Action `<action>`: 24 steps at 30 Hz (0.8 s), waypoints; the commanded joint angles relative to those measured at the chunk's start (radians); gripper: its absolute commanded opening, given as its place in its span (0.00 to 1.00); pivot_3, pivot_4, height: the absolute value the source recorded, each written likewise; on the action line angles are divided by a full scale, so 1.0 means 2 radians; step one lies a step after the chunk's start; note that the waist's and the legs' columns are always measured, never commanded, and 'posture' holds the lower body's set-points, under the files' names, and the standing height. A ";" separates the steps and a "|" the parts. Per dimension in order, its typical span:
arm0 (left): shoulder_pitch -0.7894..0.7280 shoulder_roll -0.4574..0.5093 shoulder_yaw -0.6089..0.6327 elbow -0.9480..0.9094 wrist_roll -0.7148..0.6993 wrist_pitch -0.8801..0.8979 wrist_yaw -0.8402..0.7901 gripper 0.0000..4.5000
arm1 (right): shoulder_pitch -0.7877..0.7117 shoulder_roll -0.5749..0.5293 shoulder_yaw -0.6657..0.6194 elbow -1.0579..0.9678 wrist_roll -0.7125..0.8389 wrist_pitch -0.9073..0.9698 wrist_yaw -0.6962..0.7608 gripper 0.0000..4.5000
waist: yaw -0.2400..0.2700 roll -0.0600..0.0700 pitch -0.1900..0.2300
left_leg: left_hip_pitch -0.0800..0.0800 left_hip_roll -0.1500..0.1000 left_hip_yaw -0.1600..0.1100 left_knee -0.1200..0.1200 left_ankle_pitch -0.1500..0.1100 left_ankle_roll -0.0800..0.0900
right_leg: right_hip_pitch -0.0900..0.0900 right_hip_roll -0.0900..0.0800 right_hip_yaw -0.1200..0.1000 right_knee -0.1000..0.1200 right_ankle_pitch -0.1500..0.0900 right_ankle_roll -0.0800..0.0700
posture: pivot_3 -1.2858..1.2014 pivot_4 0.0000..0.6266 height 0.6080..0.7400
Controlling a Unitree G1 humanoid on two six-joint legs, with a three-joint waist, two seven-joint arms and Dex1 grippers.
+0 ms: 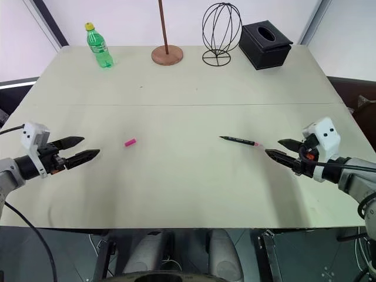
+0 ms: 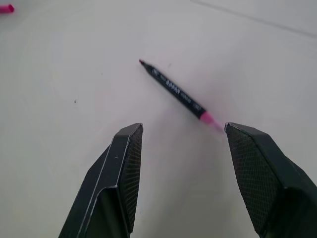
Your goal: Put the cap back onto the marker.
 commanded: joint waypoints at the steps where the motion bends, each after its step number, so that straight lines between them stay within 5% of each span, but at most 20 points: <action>1: -0.005 0.011 0.012 -0.005 -0.003 -0.006 -0.003 0.98 | -0.002 -0.004 -0.006 -0.012 -0.003 -0.012 -0.007 0.61 | 0.000 0.000 0.000 | 0.000 0.000 0.000 0.000 0.000 0.000 | 0.000 0.000 0.000 0.000 0.000 0.000 | 0.52 0.24 1.00; 24: -0.024 0.011 -0.002 0.017 0.026 -0.047 -0.004 0.98 | -0.005 -0.006 0.040 0.004 -0.070 -0.079 -0.036 0.61 | 0.000 0.000 0.000 | 0.000 0.000 0.000 0.000 0.000 0.000 | 0.000 0.000 0.000 0.000 0.000 0.000 | 0.52 0.24 1.00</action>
